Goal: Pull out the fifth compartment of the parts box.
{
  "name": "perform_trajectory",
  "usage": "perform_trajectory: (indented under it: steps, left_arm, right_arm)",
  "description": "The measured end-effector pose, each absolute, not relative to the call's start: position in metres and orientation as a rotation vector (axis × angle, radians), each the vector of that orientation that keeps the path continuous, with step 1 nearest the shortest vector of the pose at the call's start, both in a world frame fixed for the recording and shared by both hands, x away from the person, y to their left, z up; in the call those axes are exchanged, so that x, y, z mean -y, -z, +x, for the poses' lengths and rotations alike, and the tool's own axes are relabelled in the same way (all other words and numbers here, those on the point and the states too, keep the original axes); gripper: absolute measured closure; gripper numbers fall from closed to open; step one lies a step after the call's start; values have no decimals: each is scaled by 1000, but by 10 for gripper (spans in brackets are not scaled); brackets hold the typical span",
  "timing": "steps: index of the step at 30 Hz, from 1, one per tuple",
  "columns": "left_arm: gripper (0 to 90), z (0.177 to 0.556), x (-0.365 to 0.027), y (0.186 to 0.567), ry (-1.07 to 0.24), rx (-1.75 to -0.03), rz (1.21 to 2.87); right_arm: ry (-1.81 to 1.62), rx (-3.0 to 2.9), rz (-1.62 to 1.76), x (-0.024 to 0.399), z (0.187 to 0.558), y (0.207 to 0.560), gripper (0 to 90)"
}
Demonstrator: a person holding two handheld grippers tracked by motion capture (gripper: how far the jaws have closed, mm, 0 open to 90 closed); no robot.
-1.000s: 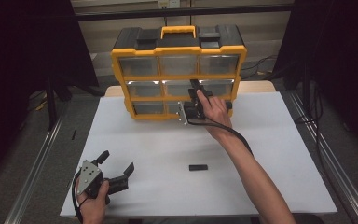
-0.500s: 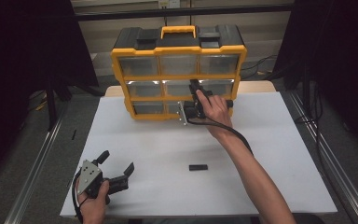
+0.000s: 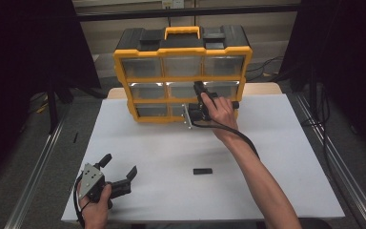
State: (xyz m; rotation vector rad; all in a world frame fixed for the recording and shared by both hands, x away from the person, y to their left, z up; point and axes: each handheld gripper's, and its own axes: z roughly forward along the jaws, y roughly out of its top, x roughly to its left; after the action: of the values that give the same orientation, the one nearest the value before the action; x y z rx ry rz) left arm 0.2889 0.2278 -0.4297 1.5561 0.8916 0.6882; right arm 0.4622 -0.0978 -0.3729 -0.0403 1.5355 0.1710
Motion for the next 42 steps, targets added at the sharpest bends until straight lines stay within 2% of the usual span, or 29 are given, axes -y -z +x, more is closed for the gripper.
perform_trajectory:
  steps: [42]
  left_arm:
    - [15, 290, -228, 430, -684, -912, 1536]
  right_arm:
    - [-191, -1540, -78, 98, 441, 369, 792]
